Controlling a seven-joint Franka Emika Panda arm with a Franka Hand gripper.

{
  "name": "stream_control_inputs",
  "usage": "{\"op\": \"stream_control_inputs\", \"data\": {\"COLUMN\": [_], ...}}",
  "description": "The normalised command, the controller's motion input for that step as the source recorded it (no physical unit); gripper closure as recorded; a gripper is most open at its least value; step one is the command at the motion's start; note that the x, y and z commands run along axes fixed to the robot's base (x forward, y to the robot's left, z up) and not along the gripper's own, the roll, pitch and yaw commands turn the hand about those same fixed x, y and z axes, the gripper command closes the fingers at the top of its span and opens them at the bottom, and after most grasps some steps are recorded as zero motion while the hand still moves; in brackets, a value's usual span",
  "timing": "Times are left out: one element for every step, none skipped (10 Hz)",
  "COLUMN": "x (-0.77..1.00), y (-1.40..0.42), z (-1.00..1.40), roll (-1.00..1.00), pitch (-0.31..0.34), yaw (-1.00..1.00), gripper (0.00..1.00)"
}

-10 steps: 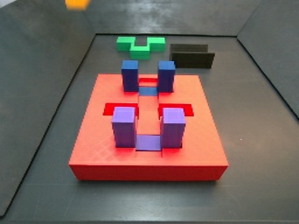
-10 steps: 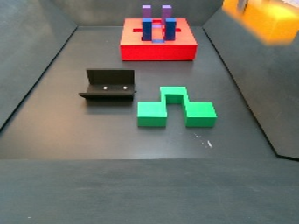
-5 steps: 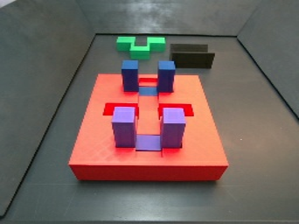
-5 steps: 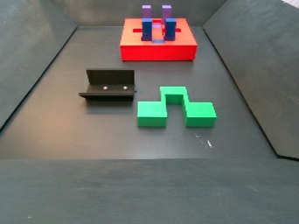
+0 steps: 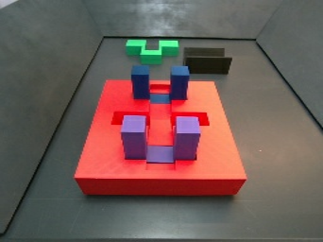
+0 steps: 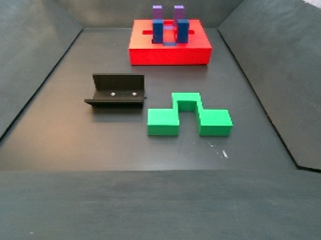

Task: Pick up the yellow object. Move up. Move to above the board. Insert the yellow object.
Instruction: Move to above the board, then insert the yellow object.

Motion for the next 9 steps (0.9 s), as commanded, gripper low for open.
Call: {"op": "stream_control_inputs", "data": {"x": [0.75,0.52,0.38,0.16,0.07,0.41,0.54,0.57,0.49], "y": [-0.98,-0.63,-0.46,-0.19,-0.05,-0.11,-0.11,-0.09,-0.05], "z": [0.14,0.1,0.08,0.05,-0.09,-0.44,-0.47,-0.47,-0.44], "roll": [0.05,0.08,0.07,0.06,0.0,-0.03,-0.1,-0.11,-0.12], "pitch": [0.169,0.179,0.163,0.089,0.0,-0.046,-0.061,-0.059,-0.064], "yaw": [0.0,0.01,0.0,0.01,-0.02,-0.12,-0.18,-0.17,-0.11], "gripper": [1.0,1.0,1.0,1.0,1.0,1.0,1.0,1.0,1.0]}}
